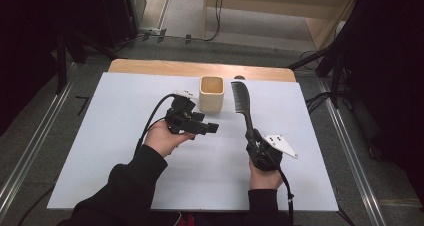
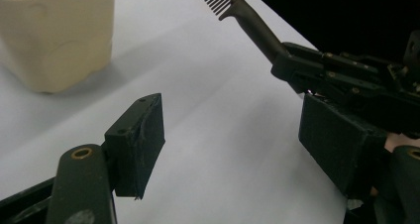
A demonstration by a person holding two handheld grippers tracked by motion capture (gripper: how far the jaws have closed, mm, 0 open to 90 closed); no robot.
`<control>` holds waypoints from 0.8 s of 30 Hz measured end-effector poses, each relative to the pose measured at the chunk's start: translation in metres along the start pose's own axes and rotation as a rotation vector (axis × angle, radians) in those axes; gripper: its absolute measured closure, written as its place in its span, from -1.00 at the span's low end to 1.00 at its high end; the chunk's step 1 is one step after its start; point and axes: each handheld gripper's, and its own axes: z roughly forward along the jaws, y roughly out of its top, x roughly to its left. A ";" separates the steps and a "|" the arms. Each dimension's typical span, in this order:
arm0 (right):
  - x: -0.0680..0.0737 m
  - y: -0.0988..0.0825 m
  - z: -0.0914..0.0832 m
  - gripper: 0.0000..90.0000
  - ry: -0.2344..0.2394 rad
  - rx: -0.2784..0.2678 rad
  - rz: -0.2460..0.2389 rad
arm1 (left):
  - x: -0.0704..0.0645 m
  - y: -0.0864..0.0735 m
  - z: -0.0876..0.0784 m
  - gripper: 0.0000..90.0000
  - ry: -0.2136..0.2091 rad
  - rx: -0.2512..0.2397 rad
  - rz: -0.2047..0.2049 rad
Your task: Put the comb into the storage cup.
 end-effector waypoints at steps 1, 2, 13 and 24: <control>0.000 0.000 0.000 0.57 0.001 -0.003 0.002 | -0.001 0.002 0.002 -0.37 -0.002 0.001 -0.003; 0.000 0.000 0.000 0.57 0.003 -0.006 0.005 | -0.002 0.003 0.003 -0.37 0.001 0.000 0.000; 0.002 0.000 0.001 0.57 0.028 -0.008 0.022 | -0.007 0.015 0.013 -0.37 0.002 -0.008 -0.003; 0.003 0.000 0.004 0.57 0.041 -0.015 0.027 | -0.012 0.023 0.028 -0.37 0.021 -0.020 0.004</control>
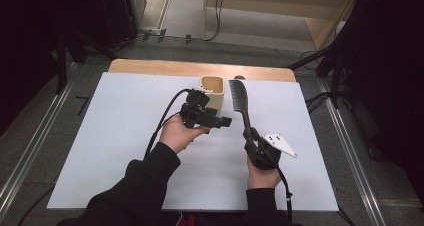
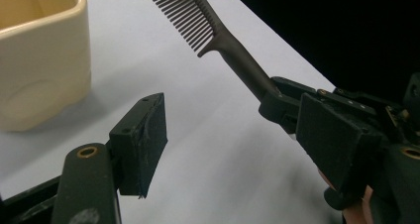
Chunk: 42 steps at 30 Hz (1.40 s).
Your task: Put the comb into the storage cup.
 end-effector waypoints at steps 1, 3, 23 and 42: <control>0.001 0.001 0.000 0.57 -0.002 0.003 0.001 | -0.001 0.000 0.001 -0.37 -0.001 0.001 0.001; 0.001 0.002 0.001 0.57 -0.004 -0.007 -0.006 | -0.002 0.001 0.004 -0.37 0.000 0.002 0.003; 0.007 0.001 0.002 0.57 -0.005 -0.032 0.009 | -0.011 0.010 0.032 -0.37 0.004 -0.008 -0.018; 0.008 0.004 0.000 0.57 -0.005 -0.058 0.038 | -0.015 0.012 0.049 -0.37 0.009 -0.018 -0.044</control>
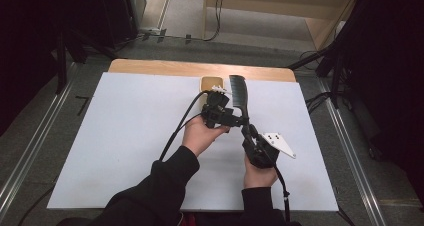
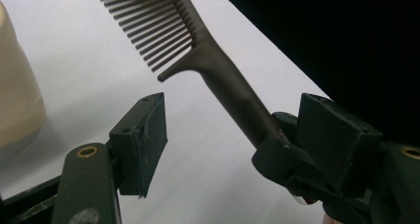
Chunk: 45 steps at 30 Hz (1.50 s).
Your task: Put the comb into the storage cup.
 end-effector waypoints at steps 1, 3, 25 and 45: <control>0.000 0.000 0.000 0.56 0.000 -0.004 -0.002 | 0.000 0.000 0.001 -0.37 -0.002 0.000 -0.003; 0.001 0.001 -0.001 0.57 0.005 -0.003 0.004 | -0.001 0.000 0.003 -0.37 -0.005 -0.005 -0.009; 0.011 -0.002 0.000 0.56 0.038 -0.026 0.013 | 0.001 0.000 0.012 0.10 0.008 -0.054 -0.094; 0.010 -0.006 0.006 0.56 0.046 0.022 0.030 | 0.005 -0.004 0.014 0.46 -0.029 -0.036 -0.119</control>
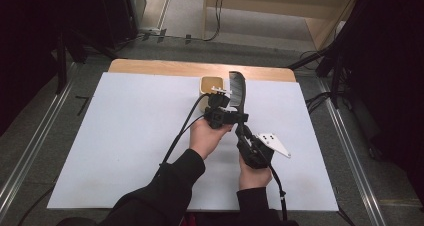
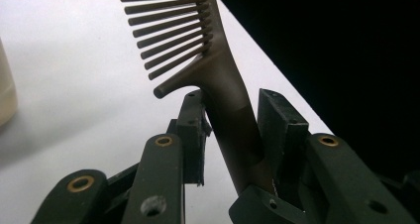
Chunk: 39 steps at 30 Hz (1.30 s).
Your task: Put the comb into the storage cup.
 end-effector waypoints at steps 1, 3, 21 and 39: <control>0.000 0.000 0.000 0.56 0.000 0.000 0.000 | 0.000 0.000 0.000 0.47 0.000 0.000 0.000; 0.001 -0.001 0.001 0.56 -0.003 0.015 0.002 | 0.001 0.000 0.000 0.49 -0.003 0.011 -0.003; 0.001 0.002 0.004 0.52 0.012 0.049 -0.038 | 0.007 0.003 -0.004 0.62 -0.085 0.018 -0.062; -0.005 0.013 0.009 -0.17 0.163 0.194 -0.021 | 0.013 0.005 -0.012 0.62 0.000 0.020 -0.004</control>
